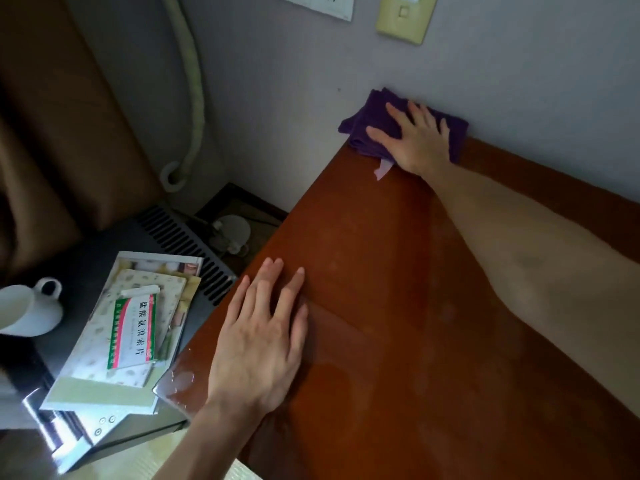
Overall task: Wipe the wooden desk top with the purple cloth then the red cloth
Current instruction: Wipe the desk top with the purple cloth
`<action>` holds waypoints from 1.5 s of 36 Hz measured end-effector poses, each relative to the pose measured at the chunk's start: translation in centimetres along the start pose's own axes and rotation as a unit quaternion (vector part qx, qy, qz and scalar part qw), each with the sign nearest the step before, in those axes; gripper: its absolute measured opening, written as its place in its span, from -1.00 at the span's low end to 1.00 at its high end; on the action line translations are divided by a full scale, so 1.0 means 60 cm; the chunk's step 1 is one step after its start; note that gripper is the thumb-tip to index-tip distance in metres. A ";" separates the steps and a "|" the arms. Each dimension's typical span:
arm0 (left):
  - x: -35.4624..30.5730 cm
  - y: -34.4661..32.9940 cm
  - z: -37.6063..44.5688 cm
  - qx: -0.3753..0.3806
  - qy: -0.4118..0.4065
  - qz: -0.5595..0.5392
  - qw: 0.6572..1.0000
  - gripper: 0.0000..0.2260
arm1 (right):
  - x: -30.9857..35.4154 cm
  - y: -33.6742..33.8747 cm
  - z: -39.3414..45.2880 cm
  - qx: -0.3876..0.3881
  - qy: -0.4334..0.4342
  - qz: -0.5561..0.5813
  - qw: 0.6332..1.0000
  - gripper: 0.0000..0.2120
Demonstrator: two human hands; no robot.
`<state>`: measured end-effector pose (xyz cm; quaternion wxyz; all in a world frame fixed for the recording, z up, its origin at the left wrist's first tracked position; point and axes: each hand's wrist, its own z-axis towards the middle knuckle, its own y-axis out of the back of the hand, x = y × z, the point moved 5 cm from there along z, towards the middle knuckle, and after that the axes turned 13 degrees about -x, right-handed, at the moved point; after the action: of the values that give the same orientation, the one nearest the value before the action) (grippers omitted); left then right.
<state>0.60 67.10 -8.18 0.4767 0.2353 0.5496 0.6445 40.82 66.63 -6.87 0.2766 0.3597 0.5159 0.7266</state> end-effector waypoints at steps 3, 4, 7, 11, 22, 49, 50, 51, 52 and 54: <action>-0.001 0.003 0.001 -0.004 0.000 -0.013 1.000 -0.54 | -0.004 0.005 -0.027 0.007 -0.006 -0.020 1.000 -0.15; -0.001 0.004 0.001 -0.006 -0.001 -0.014 1.000 -0.54 | -0.003 0.007 -0.040 0.009 -0.008 -0.023 1.000 -0.16; -0.002 0.010 0.001 -0.008 -0.006 -0.018 1.000 -0.55 | 0.005 0.022 -0.092 0.004 -0.016 -0.027 1.000 -0.17; -0.004 0.019 0.003 -0.016 0.016 -0.076 0.997 -0.55 | 0.019 0.046 -0.202 -0.012 -0.021 -0.035 0.999 -0.22; 0.009 0.057 -0.030 -0.017 0.043 -0.209 0.977 -0.57 | 0.126 0.114 -0.697 -0.076 -0.027 -0.050 0.995 -0.25; -0.177 -0.048 0.000 0.032 -0.090 -0.060 0.994 -0.49 | -0.168 0.093 -0.296 -0.046 -0.080 -0.026 0.995 -0.18; -0.178 -0.047 0.001 0.035 -0.091 -0.053 0.994 -0.48 | -0.182 0.095 -0.272 -0.041 -0.077 -0.022 0.996 -0.15; -0.179 -0.047 0.001 0.038 -0.094 -0.046 0.994 -0.48 | -0.196 0.097 -0.249 -0.037 -0.073 -0.019 0.996 -0.13; -0.179 -0.048 0.001 0.040 -0.098 -0.041 0.994 -0.48 | -0.210 0.098 -0.228 -0.035 -0.071 -0.017 0.997 -0.14; -0.177 -0.047 0.000 0.041 -0.097 -0.035 0.994 -0.48 | -0.236 0.098 -0.186 -0.032 -0.065 -0.012 0.997 -0.20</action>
<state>6.20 57.66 -8.45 0.5397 0.2968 0.5349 0.5784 39.94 47.70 -6.99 0.3298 0.3911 0.4776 0.7143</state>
